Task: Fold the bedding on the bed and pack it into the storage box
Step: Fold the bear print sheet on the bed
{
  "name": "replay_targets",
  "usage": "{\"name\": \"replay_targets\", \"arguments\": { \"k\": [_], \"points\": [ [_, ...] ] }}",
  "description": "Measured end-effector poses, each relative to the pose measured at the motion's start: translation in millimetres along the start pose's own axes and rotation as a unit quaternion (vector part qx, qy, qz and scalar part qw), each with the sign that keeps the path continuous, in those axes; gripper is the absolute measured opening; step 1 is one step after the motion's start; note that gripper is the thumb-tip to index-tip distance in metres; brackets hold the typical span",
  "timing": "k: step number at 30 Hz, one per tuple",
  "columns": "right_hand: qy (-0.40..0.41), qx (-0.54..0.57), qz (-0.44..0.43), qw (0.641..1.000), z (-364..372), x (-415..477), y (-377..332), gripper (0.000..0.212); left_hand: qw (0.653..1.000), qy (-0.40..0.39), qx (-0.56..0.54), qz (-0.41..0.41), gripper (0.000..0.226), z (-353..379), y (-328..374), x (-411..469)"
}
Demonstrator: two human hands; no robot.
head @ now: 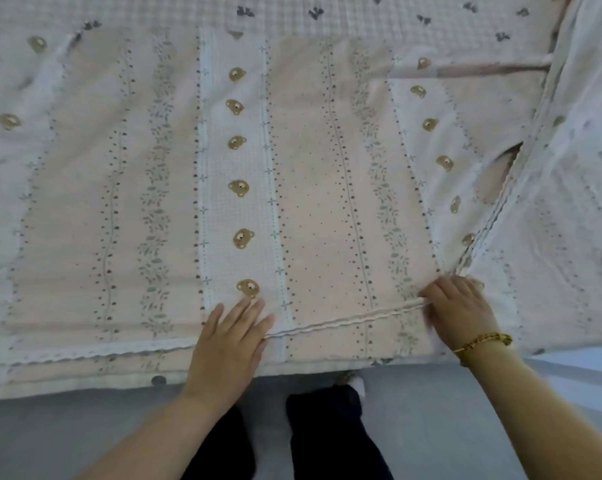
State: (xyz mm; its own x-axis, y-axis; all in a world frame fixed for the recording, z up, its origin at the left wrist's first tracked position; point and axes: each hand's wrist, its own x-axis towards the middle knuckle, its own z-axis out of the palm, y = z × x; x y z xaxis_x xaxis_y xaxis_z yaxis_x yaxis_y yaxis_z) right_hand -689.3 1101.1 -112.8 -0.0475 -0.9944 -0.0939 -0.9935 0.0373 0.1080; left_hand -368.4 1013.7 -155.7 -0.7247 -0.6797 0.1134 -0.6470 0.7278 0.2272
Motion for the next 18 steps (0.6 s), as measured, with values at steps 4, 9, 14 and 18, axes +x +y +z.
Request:
{"name": "replay_targets", "arguments": {
  "k": [4, 9, 14, 18],
  "points": [
    [0.024, -0.001, -0.116, 0.993, 2, 16, 20, 0.022, 0.998, -0.019, -0.028, -0.049, 0.055, -3, 32, 16],
    [-0.066, -0.037, -0.158, 0.985, -9, 44, 103, 0.043, 0.998, 0.030, -0.034, -0.054, 0.043, 20, 127, 88],
    [-0.150, -0.160, -0.136, 0.966, -43, 71, 206, 0.025, 0.982, 0.037, -0.074, -0.169, 0.019, 24, 191, 151],
    [0.179, 0.034, -0.115, 0.977, -57, 38, 245, 0.020, 0.975, 0.146, -0.090, -0.140, 0.032, 13, 209, 140]
  ]
}}
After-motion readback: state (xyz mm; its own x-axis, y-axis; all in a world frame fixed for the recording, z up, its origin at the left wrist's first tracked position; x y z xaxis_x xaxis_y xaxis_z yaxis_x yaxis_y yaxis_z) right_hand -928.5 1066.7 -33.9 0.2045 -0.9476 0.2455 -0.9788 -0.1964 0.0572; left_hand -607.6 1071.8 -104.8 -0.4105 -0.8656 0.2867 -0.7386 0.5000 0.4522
